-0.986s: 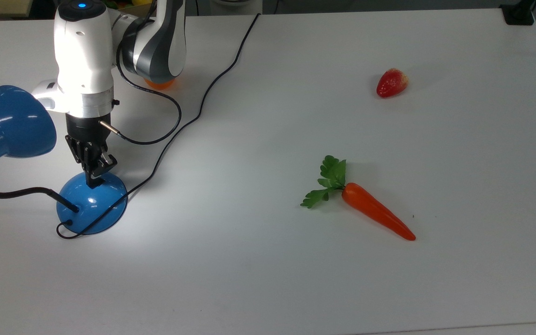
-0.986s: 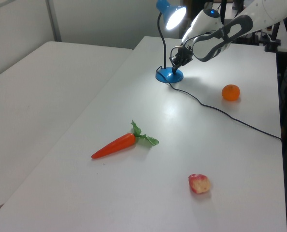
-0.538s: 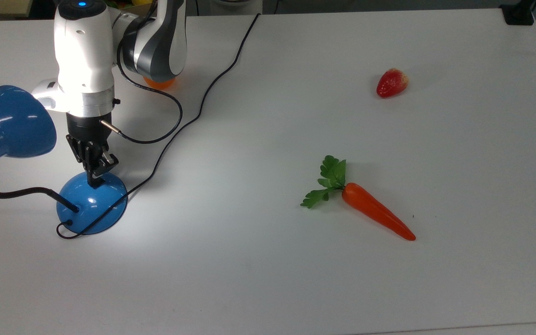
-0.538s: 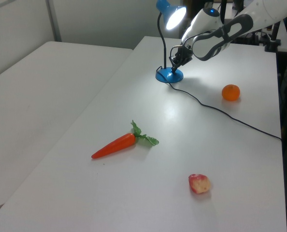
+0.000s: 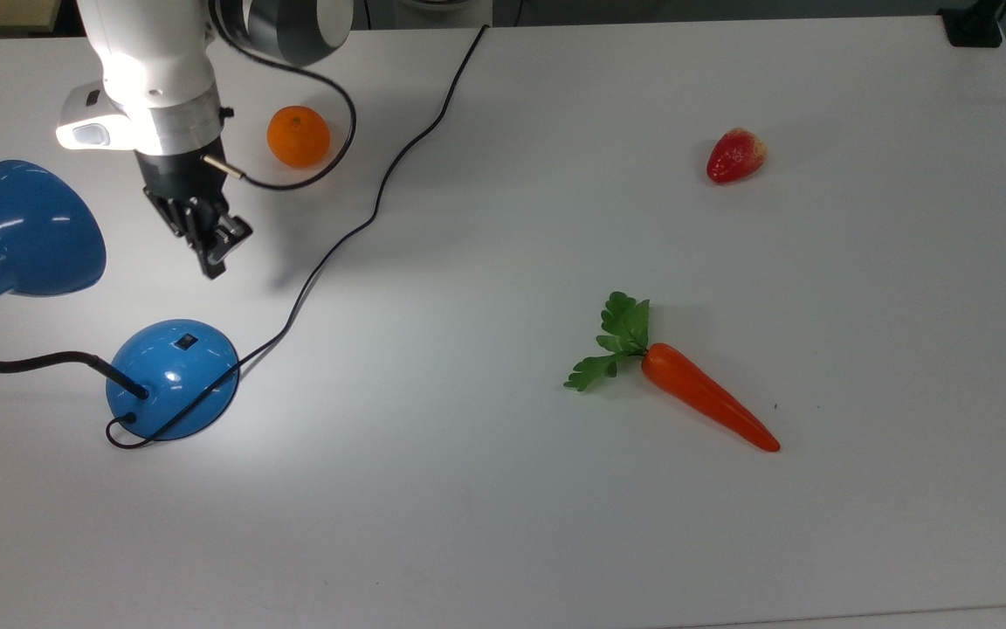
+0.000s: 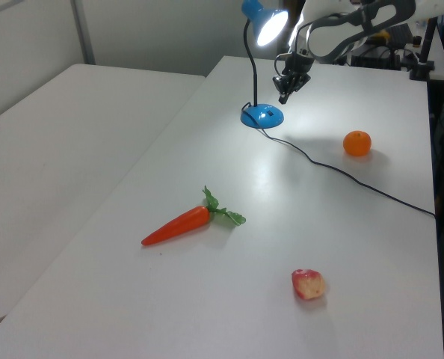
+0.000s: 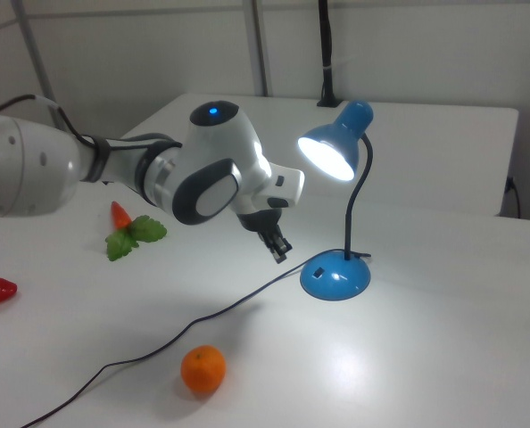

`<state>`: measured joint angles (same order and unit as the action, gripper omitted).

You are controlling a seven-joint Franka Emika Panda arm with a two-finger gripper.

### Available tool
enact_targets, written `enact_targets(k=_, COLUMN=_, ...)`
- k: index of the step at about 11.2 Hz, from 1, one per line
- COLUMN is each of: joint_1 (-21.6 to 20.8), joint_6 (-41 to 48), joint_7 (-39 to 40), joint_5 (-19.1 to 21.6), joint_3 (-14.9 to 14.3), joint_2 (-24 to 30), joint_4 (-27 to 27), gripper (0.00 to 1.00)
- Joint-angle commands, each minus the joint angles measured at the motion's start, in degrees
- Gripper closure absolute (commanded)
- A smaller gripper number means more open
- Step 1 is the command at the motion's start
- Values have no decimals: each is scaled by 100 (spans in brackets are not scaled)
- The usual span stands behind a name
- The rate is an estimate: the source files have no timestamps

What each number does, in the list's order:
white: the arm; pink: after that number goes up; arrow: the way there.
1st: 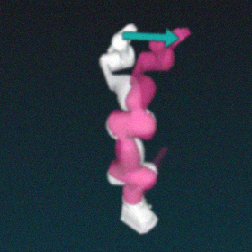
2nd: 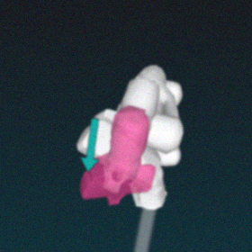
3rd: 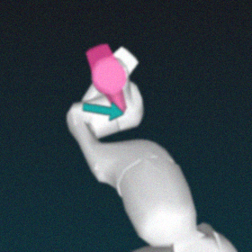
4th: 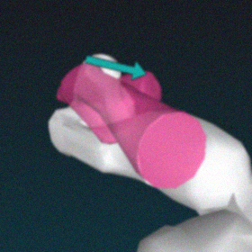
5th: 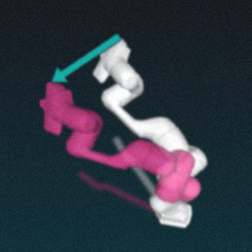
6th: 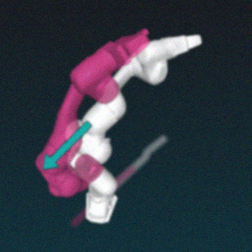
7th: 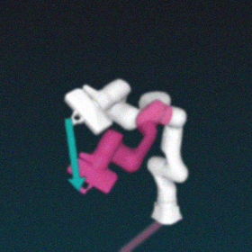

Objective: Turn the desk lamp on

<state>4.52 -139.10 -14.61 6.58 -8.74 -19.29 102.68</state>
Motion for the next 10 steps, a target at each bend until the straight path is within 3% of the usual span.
enact_targets(k=1, joint_1=-266, joint_6=1102, joint_7=555, joint_5=10, joint_3=-49, joint_2=758, joint_4=332, gripper=98)
enact_targets(k=5, joint_1=-373, joint_6=2507, joint_7=1030, joint_5=1, joint_3=-66, joint_2=1059, joint_4=53, gripper=93)
enact_targets(k=8, joint_1=-469, joint_6=3211, joint_7=1214, joint_5=1, joint_3=-5, joint_2=1321, joint_4=-2, gripper=84)
enact_targets(k=9, joint_1=-504, joint_6=3484, joint_7=1346, joint_5=10, joint_3=-5, joint_2=1479, joint_4=-2, gripper=73)
enact_targets(k=10, joint_1=-539, joint_6=3687, joint_7=1443, joint_5=45, joint_3=-5, joint_2=1654, joint_4=-2, gripper=56)
